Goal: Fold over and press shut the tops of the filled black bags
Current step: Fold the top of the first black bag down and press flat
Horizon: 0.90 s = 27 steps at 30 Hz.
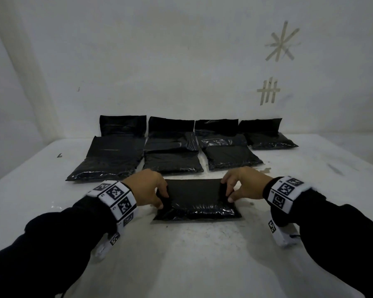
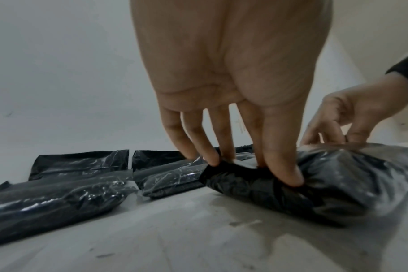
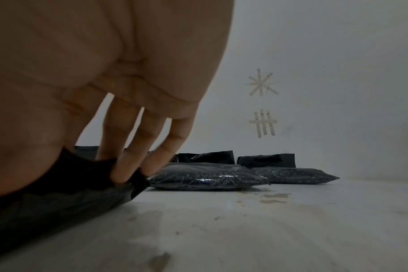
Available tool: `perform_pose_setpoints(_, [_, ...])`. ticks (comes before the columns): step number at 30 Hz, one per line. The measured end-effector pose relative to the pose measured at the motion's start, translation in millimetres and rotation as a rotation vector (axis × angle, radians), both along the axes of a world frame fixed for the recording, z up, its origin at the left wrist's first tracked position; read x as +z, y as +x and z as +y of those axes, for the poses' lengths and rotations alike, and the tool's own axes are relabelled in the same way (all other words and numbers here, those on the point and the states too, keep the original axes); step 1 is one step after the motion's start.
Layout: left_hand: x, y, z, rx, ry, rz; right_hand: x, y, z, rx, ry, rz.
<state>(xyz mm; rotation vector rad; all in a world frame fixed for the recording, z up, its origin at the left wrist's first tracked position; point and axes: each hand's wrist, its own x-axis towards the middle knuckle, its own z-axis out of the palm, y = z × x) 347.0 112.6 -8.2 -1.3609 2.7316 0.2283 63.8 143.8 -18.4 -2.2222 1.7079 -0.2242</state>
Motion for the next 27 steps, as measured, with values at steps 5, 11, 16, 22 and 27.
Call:
perform_pose_setpoints(5, [-1.9,-2.7,6.1,-0.062,-0.064,-0.056,4.2,5.6,4.1,0.067,-0.066,0.152])
perform_pose_setpoints(11, [-5.4,-4.3,9.2,0.004,-0.029,-0.003,7.8,4.2,14.5,0.051,-0.018,0.111])
perform_pose_setpoints(16, [0.9,-8.0,17.7,-0.031,0.015,0.087,12.2,6.3,24.8,0.004,0.037,0.095])
perform_pose_setpoints(22, [5.5,-19.5,25.1,-0.118,-0.016,-0.159,12.8,18.1,28.9,0.091,-0.015,0.331])
perform_pose_setpoints(27, [1.6,-26.4,30.7,-0.103,-0.027,-0.239,11.7,24.9,30.0,0.1,-0.082,0.372])
